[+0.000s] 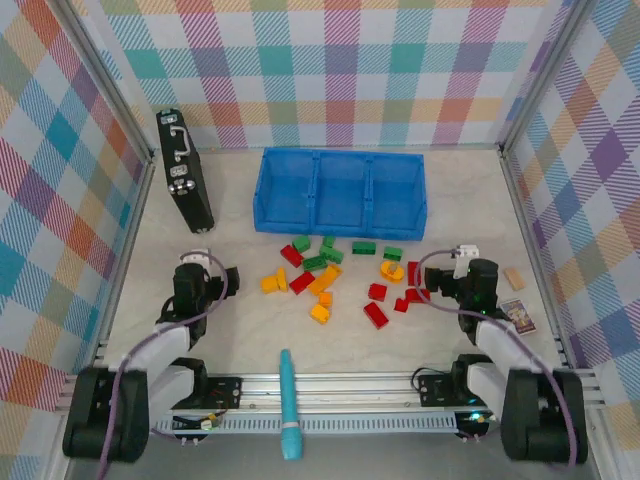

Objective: Sort the legos into containers by color
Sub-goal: Pick up the lego from the middle-right of the table.

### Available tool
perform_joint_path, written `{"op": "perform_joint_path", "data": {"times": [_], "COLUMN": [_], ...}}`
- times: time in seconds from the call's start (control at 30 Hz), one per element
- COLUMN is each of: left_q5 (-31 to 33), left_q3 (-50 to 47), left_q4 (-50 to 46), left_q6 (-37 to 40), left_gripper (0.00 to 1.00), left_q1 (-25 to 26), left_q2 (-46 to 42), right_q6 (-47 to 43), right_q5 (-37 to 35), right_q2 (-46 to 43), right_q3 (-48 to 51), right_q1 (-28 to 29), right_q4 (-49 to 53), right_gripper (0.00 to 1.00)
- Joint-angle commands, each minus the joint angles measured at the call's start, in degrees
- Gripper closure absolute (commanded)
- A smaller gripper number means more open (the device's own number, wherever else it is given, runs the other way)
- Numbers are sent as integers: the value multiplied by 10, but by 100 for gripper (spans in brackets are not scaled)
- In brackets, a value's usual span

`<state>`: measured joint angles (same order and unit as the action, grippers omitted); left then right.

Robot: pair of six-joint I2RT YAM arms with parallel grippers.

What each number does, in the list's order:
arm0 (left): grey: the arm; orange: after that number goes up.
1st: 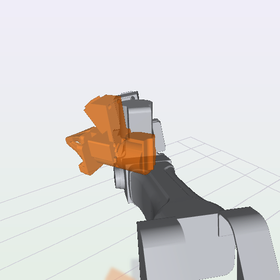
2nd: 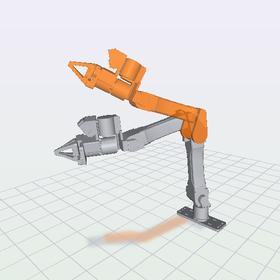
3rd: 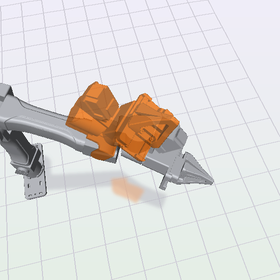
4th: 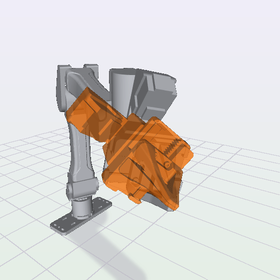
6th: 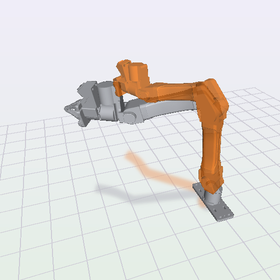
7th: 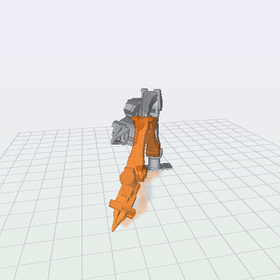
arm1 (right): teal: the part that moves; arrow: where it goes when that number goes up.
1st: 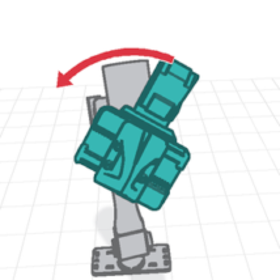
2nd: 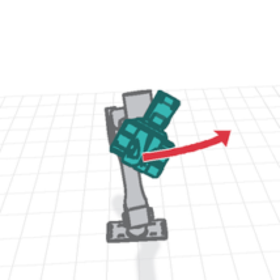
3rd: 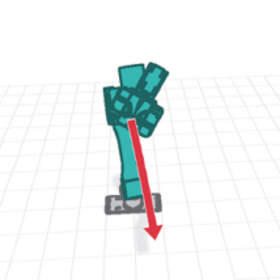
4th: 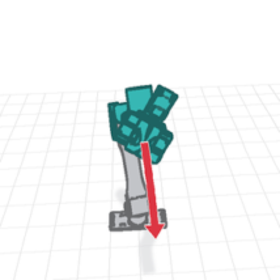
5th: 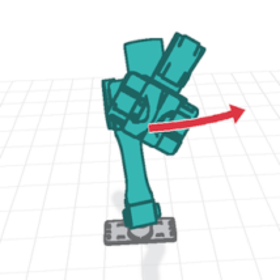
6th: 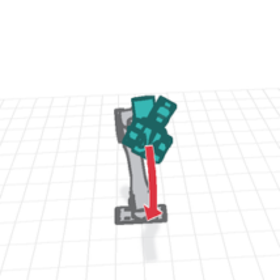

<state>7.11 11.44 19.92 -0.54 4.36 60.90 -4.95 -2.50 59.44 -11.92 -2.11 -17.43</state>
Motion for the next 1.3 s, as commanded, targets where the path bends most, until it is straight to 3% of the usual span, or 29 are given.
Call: {"op": "perform_joint_path", "data": {"times": [0.0, 1.13, 1.2, 1.27], "left_q5": [41, 40, 24, -21], "left_q3": [119, 120, 118, 144], "left_q4": [298, 296, 297, 233], "left_q6": [16, 16, 22, 42], "left_gripper": [0, 0, 0, 0], "left_q1": [8, 8, 7, 8], "left_q2": [295, 295, 291, 260], "right_q6": [54, 54, 54, 59], "right_q5": [56, 56, 55, 30], "right_q2": [285, 285, 284, 261], "right_q3": [-122, -122, -120, -138], "right_q1": [19, 20, 20, 22], "right_q4": [-291, -290, -293, -242], "right_gripper": [1, 1, 1, 1]}}
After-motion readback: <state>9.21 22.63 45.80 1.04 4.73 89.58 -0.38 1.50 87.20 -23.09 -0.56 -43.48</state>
